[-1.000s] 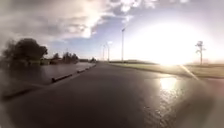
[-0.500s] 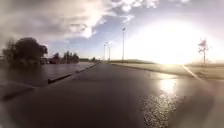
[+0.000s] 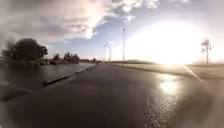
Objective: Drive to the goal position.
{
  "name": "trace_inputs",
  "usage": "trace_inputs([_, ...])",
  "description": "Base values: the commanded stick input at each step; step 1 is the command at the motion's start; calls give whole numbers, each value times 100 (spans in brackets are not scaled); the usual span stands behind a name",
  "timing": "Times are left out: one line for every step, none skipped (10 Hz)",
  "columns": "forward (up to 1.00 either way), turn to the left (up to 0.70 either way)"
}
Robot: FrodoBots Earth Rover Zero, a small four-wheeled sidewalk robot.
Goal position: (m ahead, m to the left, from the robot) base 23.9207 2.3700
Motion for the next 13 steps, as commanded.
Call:
trace_inputs([70,0])
trace_inputs([70,0])
trace_inputs([70,0])
trace_inputs([70,0])
trace_inputs([70,0])
trace_inputs([70,0])
trace_inputs([70,0])
trace_inputs([70,0])
trace_inputs([70,0])
trace_inputs([70,0])
trace_inputs([70,0])
trace_inputs([70,0])
trace_inputs([70,0])
